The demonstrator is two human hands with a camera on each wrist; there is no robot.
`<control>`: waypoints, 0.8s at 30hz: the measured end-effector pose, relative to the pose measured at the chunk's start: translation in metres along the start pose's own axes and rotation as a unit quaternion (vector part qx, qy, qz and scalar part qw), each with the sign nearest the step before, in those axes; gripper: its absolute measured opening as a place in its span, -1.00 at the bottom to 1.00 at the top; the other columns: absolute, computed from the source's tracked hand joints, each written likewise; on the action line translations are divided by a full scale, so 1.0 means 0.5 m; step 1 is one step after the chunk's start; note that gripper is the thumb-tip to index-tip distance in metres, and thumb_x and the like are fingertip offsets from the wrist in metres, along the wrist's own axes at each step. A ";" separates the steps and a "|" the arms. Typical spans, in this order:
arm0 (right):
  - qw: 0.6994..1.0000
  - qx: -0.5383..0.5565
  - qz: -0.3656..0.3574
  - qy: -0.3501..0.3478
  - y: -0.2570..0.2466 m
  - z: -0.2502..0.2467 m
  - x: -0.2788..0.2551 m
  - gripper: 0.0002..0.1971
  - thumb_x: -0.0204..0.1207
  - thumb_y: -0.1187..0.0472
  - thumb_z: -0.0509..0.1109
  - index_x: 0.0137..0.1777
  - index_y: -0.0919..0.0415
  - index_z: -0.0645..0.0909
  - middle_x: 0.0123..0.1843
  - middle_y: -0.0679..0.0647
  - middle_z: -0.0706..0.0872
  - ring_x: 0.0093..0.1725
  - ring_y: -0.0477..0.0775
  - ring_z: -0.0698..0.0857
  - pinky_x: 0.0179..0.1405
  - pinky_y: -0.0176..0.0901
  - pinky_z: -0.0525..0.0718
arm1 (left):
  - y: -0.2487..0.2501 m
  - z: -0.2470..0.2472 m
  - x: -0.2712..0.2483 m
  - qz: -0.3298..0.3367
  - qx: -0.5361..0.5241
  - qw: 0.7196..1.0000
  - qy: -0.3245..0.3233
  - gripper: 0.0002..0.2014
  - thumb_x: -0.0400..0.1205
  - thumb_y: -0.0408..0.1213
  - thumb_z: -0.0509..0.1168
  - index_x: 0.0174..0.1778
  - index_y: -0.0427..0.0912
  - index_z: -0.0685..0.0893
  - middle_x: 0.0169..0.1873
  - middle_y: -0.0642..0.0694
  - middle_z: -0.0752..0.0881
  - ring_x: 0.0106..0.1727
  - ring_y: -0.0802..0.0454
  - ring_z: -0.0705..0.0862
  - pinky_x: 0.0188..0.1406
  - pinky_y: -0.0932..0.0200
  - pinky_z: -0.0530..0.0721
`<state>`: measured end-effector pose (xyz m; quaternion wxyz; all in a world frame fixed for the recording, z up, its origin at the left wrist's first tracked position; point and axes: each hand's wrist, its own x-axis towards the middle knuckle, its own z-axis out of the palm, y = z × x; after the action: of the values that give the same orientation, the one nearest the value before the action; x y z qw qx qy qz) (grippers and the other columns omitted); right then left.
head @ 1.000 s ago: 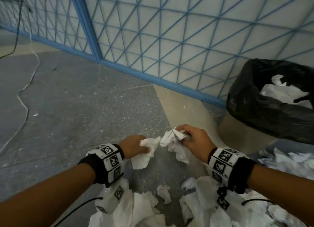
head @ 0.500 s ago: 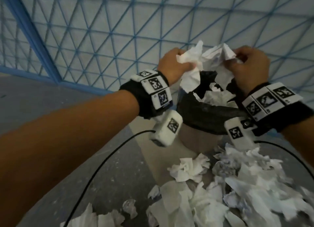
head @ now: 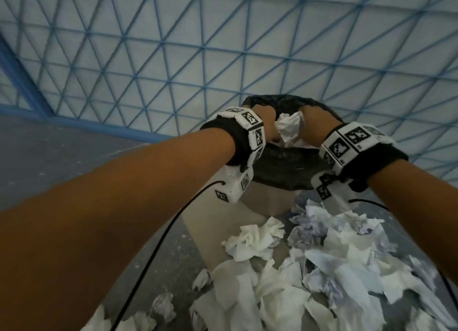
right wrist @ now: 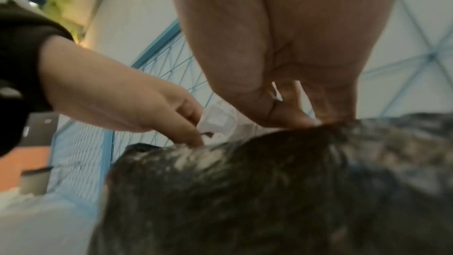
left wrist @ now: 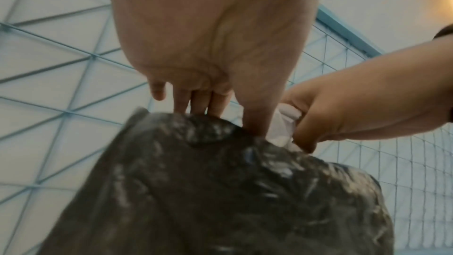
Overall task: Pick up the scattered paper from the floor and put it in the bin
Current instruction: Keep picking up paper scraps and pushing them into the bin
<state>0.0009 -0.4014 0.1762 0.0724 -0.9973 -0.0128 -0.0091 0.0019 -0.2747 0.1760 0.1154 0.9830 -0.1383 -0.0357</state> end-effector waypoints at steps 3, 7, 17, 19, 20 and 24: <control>0.996 0.062 0.039 0.049 -0.022 -0.013 -0.001 -0.48 0.53 0.40 0.23 0.49 0.35 0.25 0.52 0.41 0.30 0.48 0.46 0.33 0.47 0.24 0.35 | -0.028 -0.020 -0.036 -0.019 -0.114 0.993 0.033 -0.50 0.52 -0.22 0.35 0.39 -0.27 0.53 0.34 -0.27 0.63 0.33 -0.19 0.61 0.24 0.06 0.57; 0.980 0.101 -0.074 0.155 -0.092 -0.015 -0.041 -0.43 0.37 0.48 0.24 0.43 0.36 0.32 0.49 0.41 0.30 0.49 0.45 0.26 0.46 0.17 0.27 | -0.084 -0.027 -0.121 -0.029 -0.240 0.961 0.132 -0.57 0.60 -0.40 0.23 0.42 -0.27 0.51 0.42 -0.24 0.56 0.45 -0.11 0.51 0.24 0.29 0.39; 0.812 0.052 -0.565 -0.136 -0.321 0.315 -0.325 -0.73 0.25 0.43 0.14 -0.15 0.28 0.63 -0.06 0.31 0.64 -0.07 0.33 0.62 -0.17 0.07 0.60 | -0.408 0.180 -0.555 -0.204 -0.131 0.954 -0.177 -0.64 0.50 -0.45 0.34 0.23 -0.20 0.66 0.29 -0.27 0.59 0.38 -0.17 0.50 0.34 0.20 0.37; 0.773 -0.004 -0.580 -0.257 -0.336 0.377 -0.371 -0.71 0.38 0.44 0.29 0.10 0.27 0.60 0.25 0.31 0.53 0.23 0.33 0.50 0.12 0.09 0.52 | -0.437 0.228 -0.647 -0.255 -0.105 0.922 -0.272 -0.55 0.50 -0.34 0.39 0.33 -0.11 0.56 0.37 -0.26 0.47 0.44 -0.21 0.45 0.45 0.09 0.42; 0.762 -0.037 -0.570 -0.306 -0.340 0.403 -0.390 -0.68 0.47 0.39 0.27 0.23 0.24 0.54 0.40 0.27 0.43 0.35 0.29 0.40 0.25 0.07 0.43 | -0.442 0.249 -0.686 -0.276 -0.097 0.905 -0.310 -0.45 0.49 -0.28 0.42 0.41 -0.04 0.46 0.41 -0.24 0.37 0.46 -0.23 0.41 0.48 0.03 0.42; 0.758 -0.108 -0.522 -0.376 -0.340 0.471 -0.422 -0.61 0.59 0.29 0.18 0.42 0.16 0.36 0.58 0.23 0.20 0.49 0.32 0.26 0.44 0.12 0.38 | -0.419 0.328 -0.781 -0.292 -0.115 0.888 -0.336 -0.23 0.41 -0.11 0.48 0.49 0.19 0.23 0.47 -0.13 0.18 0.50 -0.24 0.27 0.49 -0.18 0.41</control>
<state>-0.2107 -0.2043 -0.0364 -0.0624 -0.7604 -0.5563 0.3293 -0.3341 -0.0049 -0.0178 0.1583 0.8882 0.1293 -0.4115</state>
